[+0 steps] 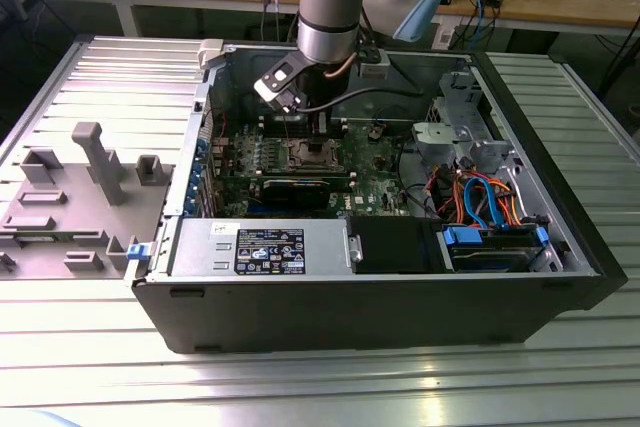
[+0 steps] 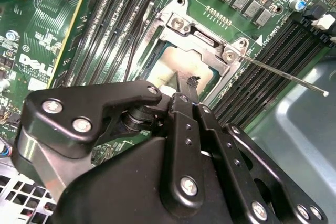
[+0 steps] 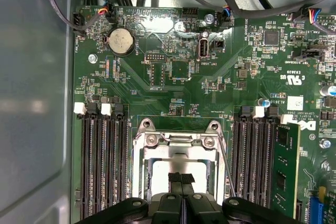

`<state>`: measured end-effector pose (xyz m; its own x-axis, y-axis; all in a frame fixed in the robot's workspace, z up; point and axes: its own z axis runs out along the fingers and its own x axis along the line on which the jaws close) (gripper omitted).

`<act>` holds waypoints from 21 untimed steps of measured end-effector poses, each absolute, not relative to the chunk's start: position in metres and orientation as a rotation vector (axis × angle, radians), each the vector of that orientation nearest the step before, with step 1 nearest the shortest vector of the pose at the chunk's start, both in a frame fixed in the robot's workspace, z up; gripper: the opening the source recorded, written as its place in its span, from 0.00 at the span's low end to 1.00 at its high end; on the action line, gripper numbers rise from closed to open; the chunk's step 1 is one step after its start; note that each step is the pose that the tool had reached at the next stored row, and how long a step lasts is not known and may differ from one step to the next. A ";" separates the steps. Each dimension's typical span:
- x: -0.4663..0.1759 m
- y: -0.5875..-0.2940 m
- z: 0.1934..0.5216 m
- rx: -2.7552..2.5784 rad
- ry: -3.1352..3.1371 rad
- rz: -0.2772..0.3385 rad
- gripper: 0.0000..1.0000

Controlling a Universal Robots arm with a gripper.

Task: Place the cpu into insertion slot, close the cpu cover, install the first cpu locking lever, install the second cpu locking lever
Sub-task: 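Install the first cpu locking lever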

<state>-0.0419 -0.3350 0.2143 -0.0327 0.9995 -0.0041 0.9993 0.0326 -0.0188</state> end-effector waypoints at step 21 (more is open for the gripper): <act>-0.042 -0.335 0.221 -2.179 -2.251 0.029 0.11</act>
<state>-0.0419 -0.3350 0.2208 -0.0327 0.9994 -0.0066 0.9993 0.0325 -0.0191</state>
